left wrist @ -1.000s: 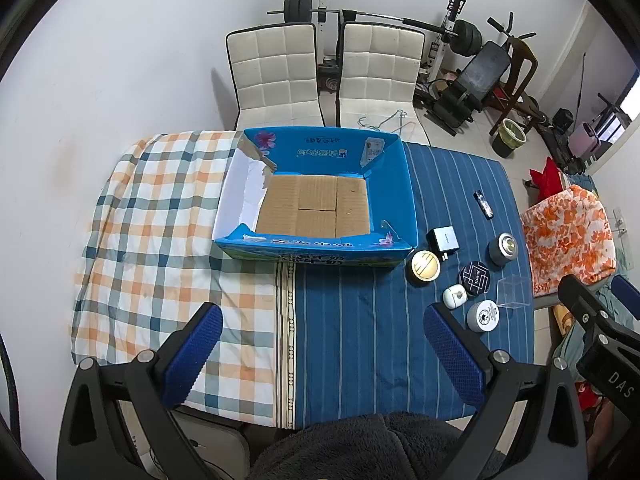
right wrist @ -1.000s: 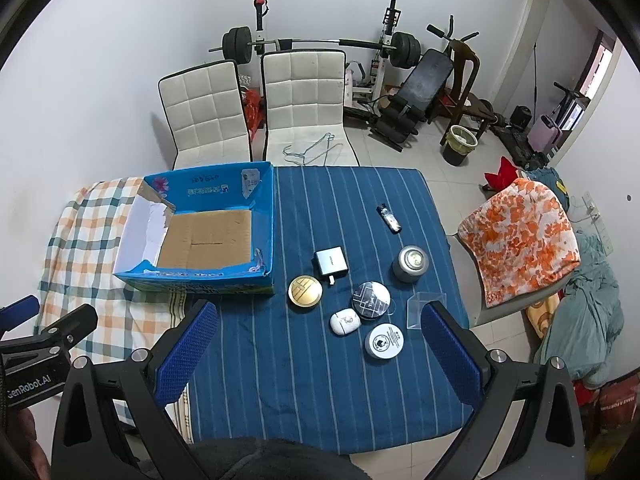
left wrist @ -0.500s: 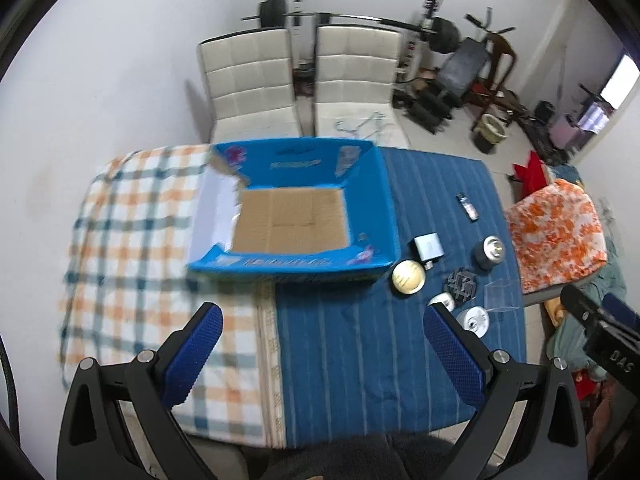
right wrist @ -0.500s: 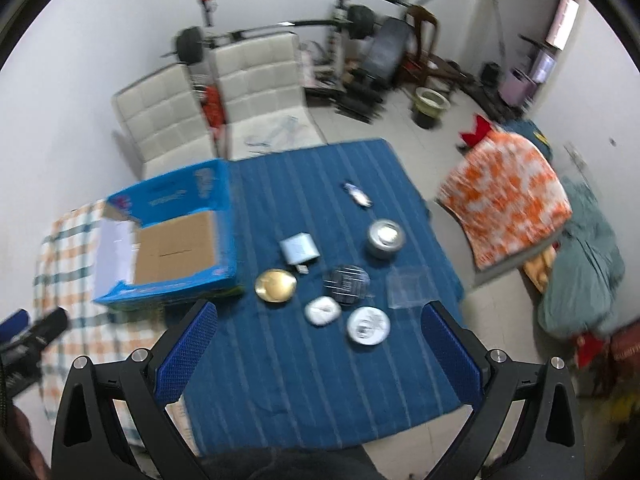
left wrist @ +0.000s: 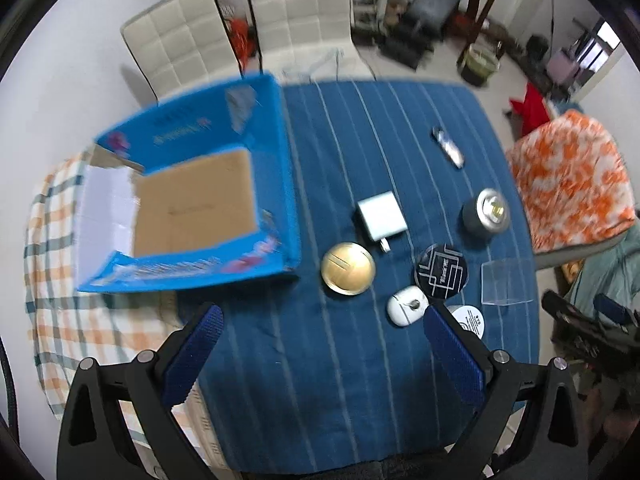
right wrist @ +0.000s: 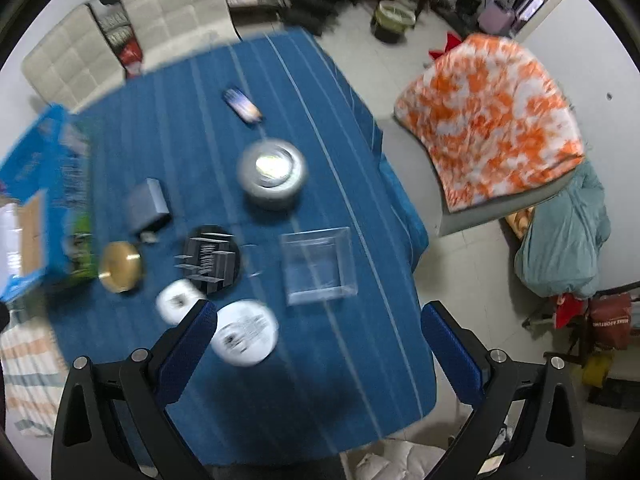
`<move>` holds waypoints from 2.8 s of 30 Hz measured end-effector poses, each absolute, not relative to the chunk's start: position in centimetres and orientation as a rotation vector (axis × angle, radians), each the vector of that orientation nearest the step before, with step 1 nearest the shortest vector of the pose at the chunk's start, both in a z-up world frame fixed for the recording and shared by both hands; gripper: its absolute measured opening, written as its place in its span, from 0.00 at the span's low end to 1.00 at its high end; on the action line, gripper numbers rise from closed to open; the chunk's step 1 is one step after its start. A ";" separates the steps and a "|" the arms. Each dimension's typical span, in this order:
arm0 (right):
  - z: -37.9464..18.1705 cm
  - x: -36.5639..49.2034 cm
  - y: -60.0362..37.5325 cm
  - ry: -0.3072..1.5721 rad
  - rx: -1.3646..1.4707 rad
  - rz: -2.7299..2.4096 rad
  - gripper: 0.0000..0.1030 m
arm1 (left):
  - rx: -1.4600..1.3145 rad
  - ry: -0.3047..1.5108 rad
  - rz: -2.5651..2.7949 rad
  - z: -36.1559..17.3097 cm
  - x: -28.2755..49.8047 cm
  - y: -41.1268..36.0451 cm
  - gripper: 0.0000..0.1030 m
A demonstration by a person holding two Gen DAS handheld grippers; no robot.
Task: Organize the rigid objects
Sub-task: 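Grasp the clear plastic cube with the right tool while the left tool grasps the silver can, then carry the silver can and clear cube into the blue box and open both tools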
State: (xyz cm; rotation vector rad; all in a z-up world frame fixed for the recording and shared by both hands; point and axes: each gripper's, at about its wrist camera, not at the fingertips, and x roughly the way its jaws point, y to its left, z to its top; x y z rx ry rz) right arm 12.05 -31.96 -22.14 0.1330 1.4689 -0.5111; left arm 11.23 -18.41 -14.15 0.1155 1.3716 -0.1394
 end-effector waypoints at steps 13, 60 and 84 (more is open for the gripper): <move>-36.1 13.7 -38.3 1.660 0.321 -0.412 0.82 | 0.159 1.560 -0.159 -25.5 14.0 -27.4 1.00; -35.0 19.7 -50.5 1.637 0.471 -0.481 0.65 | 0.403 1.583 -0.424 -33.2 19.6 -43.3 0.67; -25.8 24.4 -35.1 1.507 0.284 -0.205 0.65 | 0.187 1.425 -0.237 -21.8 18.9 -28.6 0.67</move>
